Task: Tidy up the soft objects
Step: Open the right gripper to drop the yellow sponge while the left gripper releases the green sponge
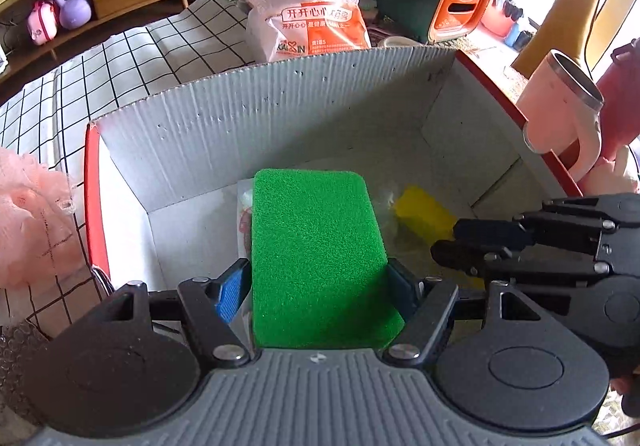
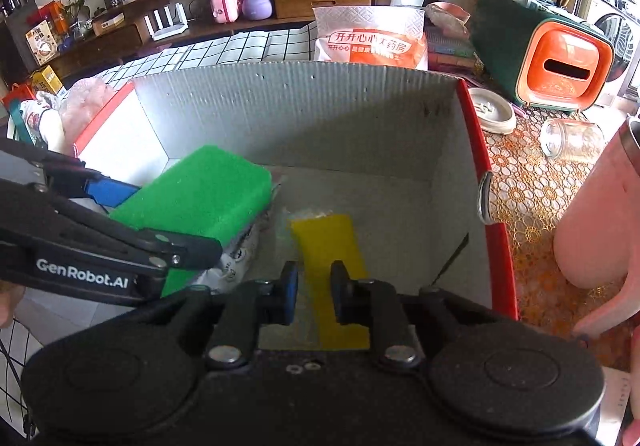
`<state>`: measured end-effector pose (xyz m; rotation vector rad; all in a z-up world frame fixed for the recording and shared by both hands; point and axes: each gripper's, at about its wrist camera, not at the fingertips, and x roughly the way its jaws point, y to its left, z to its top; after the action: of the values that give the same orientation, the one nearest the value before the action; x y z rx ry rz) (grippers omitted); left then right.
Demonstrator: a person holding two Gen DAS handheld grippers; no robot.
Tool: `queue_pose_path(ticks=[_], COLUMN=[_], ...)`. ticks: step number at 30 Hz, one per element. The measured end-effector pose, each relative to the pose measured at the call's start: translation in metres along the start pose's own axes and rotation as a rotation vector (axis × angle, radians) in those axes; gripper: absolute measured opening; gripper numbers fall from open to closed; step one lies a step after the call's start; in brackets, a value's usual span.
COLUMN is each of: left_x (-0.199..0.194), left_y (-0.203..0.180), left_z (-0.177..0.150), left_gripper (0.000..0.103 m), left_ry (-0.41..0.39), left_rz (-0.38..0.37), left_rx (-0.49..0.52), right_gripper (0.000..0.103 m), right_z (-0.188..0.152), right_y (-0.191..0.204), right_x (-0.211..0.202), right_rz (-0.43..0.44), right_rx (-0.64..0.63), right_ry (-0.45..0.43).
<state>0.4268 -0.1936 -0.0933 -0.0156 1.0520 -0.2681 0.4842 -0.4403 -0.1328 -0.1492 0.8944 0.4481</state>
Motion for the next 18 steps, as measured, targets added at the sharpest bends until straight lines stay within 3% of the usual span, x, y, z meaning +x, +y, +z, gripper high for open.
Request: queue_pose_path(ticks=[7,14,18], left_x=[-0.004,-0.016,-0.029], left_y=[-0.002,-0.004,-0.007], left_z=[-0.001,-0.004,-0.007], left_gripper=[0.073,0.074,0.087], left_ry=[-0.009,-0.048,-0.081], left_rz=[-0.002,-0.003,0.003], left_rx=[0.001,-0.001,0.008], right_gripper=[0.026,0.041,0.05], right_z=[-0.005,-0.009,-0.011], right_y=[-0.001,-0.002,0.001], right_x=[-0.004,-0.013,-0.023], right_rz=[0.005,0.006,0.01], right_rx=[0.013,0.028,0.037], right_ry=[-0.004,-0.022,-0.041])
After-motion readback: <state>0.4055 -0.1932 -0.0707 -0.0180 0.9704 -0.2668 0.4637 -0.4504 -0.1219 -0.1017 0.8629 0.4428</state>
